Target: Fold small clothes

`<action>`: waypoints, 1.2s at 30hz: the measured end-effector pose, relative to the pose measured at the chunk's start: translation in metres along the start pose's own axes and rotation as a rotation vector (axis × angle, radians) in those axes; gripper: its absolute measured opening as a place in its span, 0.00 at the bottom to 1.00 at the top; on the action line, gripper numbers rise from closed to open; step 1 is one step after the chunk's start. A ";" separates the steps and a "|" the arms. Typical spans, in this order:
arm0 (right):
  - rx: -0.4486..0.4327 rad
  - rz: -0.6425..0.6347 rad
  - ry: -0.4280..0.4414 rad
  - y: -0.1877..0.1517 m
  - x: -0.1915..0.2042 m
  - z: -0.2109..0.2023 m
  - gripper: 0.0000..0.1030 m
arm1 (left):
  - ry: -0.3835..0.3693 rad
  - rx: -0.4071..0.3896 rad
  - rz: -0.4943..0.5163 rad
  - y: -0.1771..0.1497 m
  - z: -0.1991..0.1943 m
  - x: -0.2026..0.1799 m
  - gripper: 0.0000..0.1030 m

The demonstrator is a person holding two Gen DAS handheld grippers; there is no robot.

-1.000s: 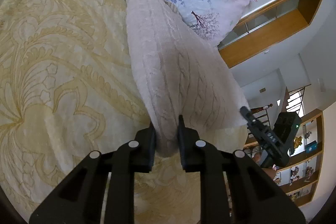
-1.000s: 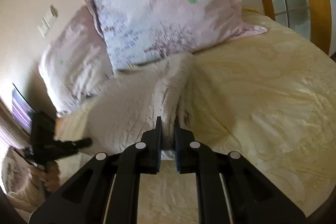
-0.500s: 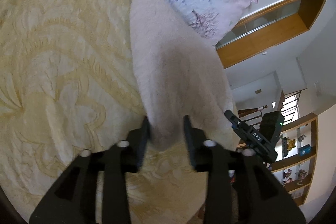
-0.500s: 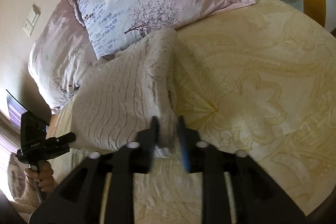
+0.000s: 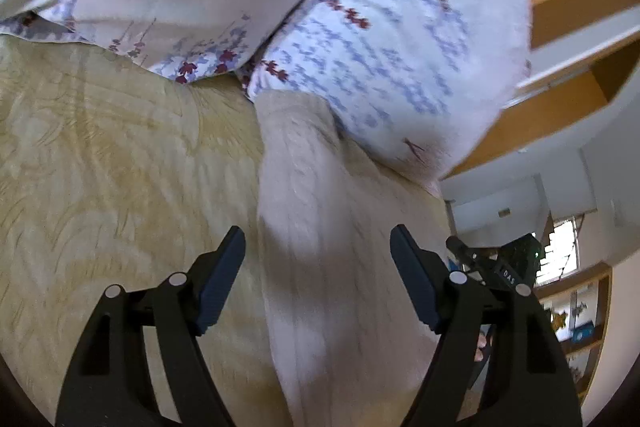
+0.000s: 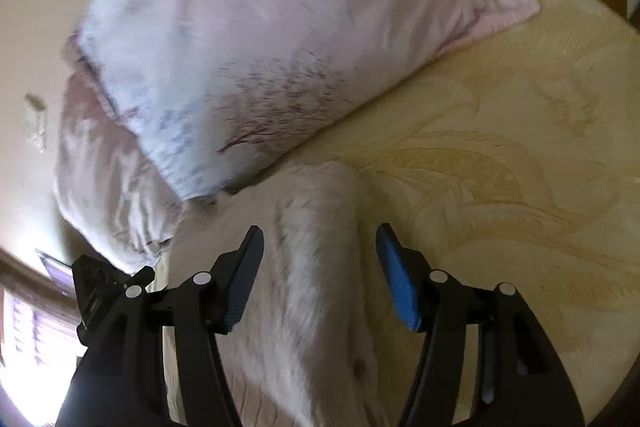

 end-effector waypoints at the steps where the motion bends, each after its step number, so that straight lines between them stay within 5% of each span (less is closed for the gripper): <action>1: 0.006 -0.009 0.015 0.001 0.001 0.006 0.39 | 0.009 0.003 -0.005 0.002 0.005 0.001 0.69; 2: 0.008 -0.030 0.022 0.002 0.004 0.009 0.18 | 0.008 0.005 -0.015 0.005 0.011 0.003 0.65; 3: -0.008 -0.060 0.026 0.003 0.009 0.008 0.11 | -0.007 0.011 -0.030 0.008 0.017 0.004 0.58; 9: -0.189 -0.232 0.005 0.011 0.040 -0.030 0.09 | -0.033 -0.037 -0.029 0.020 0.021 0.004 0.22; 14: -0.063 -0.176 -0.168 0.009 0.008 0.008 0.09 | 0.008 -0.087 0.001 0.022 0.015 0.008 0.07; 17: -0.034 -0.124 -0.156 0.006 -0.005 0.021 0.09 | 0.018 -0.086 0.011 0.023 0.018 0.008 0.07; 21: -0.035 -0.124 -0.125 0.006 -0.002 0.012 0.12 | 0.021 -0.097 0.029 0.022 0.015 0.002 0.15; 23: -0.054 -0.103 -0.084 0.000 -0.001 -0.005 0.23 | 0.004 -0.104 0.043 0.017 0.005 -0.001 0.30; 25: -0.071 -0.087 -0.037 -0.008 -0.002 -0.019 0.39 | -0.005 -0.119 0.068 0.009 -0.006 -0.006 0.59; 27: -0.077 -0.077 0.007 -0.019 -0.005 -0.033 0.47 | -0.007 -0.127 0.125 -0.005 -0.020 -0.012 0.67; 32: -0.043 -0.062 0.055 -0.042 -0.007 -0.032 0.45 | 0.026 -0.094 0.210 -0.037 -0.025 -0.026 0.75; 34: -0.037 -0.093 0.055 -0.048 -0.003 -0.029 0.17 | 0.068 -0.078 0.241 -0.049 -0.017 -0.033 0.76; 36: -0.101 -0.131 0.020 -0.046 0.007 -0.036 0.10 | 0.126 -0.080 0.282 -0.056 -0.011 -0.037 0.76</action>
Point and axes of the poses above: each gripper's, at about its wrist camera, not at the fingertips, and z roughly the way its jaws point, x to its left, y to its top, the point moved 4 cm from there along z, roughly the way its jaws point, and after that the axes turned 4 degrees about -z, right-handed, at the moved point
